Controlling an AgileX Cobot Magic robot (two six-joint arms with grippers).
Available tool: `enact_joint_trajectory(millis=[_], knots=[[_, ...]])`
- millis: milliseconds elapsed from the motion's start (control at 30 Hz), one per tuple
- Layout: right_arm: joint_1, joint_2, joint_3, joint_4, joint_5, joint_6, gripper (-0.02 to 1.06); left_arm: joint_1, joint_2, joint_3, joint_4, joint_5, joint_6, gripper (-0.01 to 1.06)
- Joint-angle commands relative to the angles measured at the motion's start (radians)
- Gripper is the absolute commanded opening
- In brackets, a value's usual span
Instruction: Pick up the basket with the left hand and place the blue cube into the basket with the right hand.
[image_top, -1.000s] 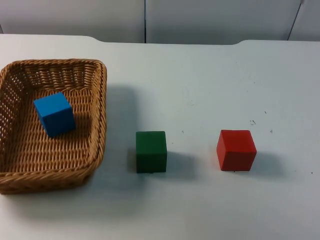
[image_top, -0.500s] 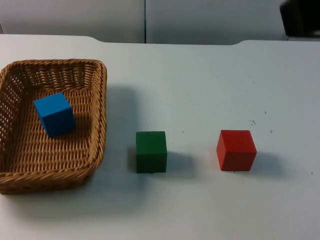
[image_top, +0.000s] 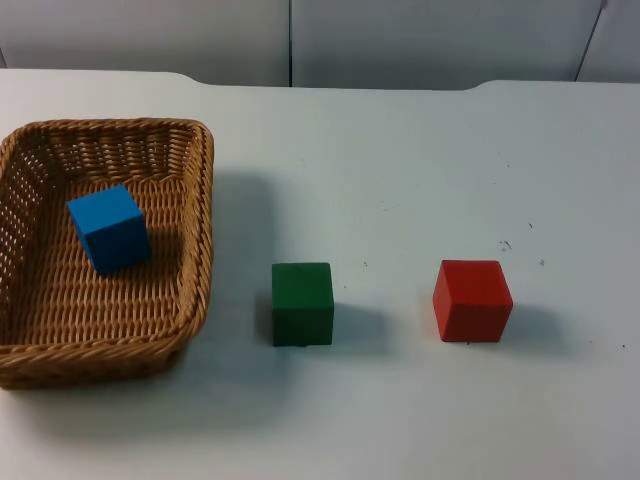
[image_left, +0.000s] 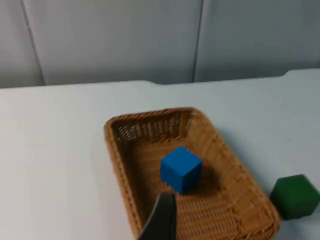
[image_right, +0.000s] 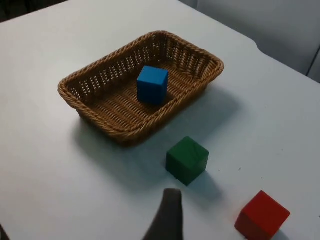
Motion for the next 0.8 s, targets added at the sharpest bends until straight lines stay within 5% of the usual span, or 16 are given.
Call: enact_joint_trajectory(millis=[0,400,767], knots=[[0.001,-0.05,0.004,-0.007,0.046,0.003,0.75,0.004,-0.032,0.001,0.078,0.058,-0.078,0.79],[0.001,-0.176,0.008,-0.039,0.23,0.052,0.75,0.004,-0.112,-0.022,0.134,0.166,-0.157,0.79],[0.001,-0.313,0.124,-0.075,0.214,0.138,0.75,0.004,-0.112,-0.02,0.253,0.262,-0.187,0.79]])
